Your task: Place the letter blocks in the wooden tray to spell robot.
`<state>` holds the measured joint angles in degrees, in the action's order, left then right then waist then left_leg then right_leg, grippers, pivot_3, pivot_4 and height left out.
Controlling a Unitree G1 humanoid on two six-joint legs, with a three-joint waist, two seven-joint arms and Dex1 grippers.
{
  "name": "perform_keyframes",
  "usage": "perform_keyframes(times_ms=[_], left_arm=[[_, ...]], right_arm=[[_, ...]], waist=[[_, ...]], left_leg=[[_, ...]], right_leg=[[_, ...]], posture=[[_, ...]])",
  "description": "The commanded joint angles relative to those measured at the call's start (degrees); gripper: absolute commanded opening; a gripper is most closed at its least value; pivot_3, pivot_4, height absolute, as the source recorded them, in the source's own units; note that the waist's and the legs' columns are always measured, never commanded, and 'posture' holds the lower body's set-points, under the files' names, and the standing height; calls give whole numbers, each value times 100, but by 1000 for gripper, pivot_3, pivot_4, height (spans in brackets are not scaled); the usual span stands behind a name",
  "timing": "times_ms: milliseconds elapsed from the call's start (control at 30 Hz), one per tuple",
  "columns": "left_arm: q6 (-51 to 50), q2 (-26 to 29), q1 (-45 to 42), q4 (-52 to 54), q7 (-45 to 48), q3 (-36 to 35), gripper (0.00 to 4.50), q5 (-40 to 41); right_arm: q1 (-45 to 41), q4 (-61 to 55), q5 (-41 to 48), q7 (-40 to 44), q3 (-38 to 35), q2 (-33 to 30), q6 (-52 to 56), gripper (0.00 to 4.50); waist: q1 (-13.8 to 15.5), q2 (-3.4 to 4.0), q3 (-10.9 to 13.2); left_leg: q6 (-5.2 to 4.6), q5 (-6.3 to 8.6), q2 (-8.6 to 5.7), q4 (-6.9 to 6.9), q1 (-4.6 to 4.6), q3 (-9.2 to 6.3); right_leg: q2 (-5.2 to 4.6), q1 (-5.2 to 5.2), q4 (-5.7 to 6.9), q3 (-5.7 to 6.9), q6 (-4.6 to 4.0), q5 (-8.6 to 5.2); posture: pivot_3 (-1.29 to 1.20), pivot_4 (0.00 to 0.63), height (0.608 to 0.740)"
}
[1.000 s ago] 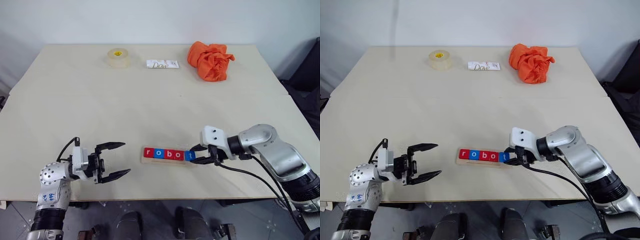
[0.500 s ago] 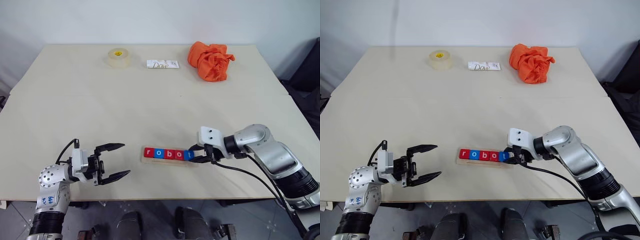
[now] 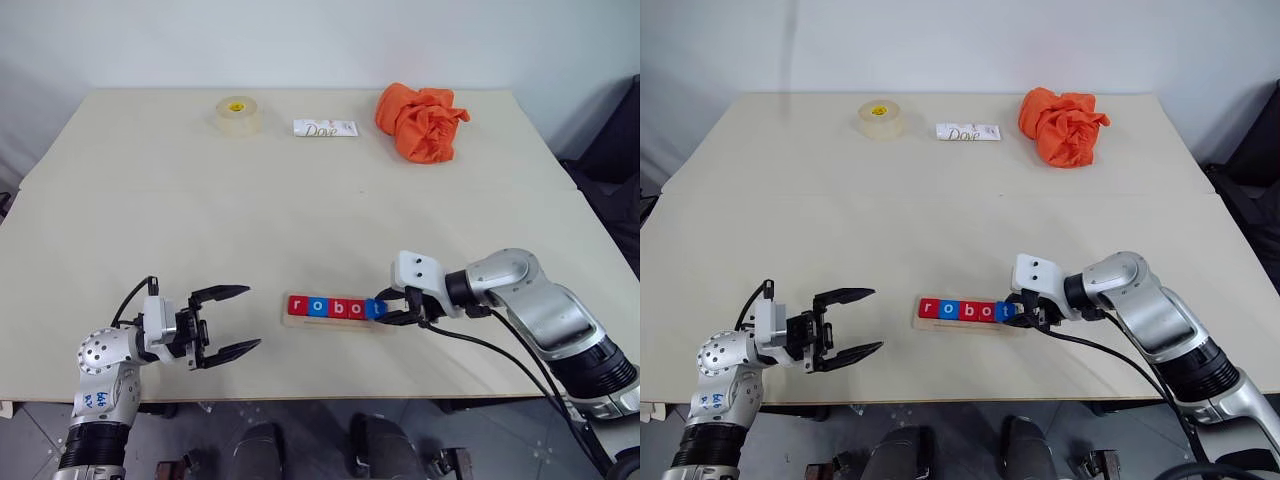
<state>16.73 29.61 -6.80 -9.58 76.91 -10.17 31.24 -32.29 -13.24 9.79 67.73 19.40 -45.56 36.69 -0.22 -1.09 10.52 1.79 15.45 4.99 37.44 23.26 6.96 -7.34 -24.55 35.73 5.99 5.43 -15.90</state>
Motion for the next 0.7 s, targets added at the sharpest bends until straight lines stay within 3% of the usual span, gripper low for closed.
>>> perform_keyframes(times_ms=[33, 467, 700], left_arm=[[71, 13, -55, 50, -15, -55, 4500, 37], [77, -16, -90, 40, -46, -28, 4500, 15], [91, -24, -107, 7, -63, -31, 4500, 9]], right_arm=[[7, -223, 95, -34, -268, -147, 77, 1485], [19, -115, 16, -64, -100, -115, -40, 1485], [14, -247, 120, 46, -107, -140, 17, 3863]], waist=[[0, 0, 0], [0, 0, 0], [-1, 0, 0]], left_leg=[[0, 0, 0, 0, 0, 0], [0, 0, 0, -1, 0, 1], [0, 0, 0, -1, 0, 0]], right_leg=[[0, 0, 0, 0, 0, 0], [0, 1, -1, 0, 0, 0], [0, 0, -1, 0, 0, 0]], posture=[[0, 150, 740], [0, 150, 740], [0, 150, 740]])
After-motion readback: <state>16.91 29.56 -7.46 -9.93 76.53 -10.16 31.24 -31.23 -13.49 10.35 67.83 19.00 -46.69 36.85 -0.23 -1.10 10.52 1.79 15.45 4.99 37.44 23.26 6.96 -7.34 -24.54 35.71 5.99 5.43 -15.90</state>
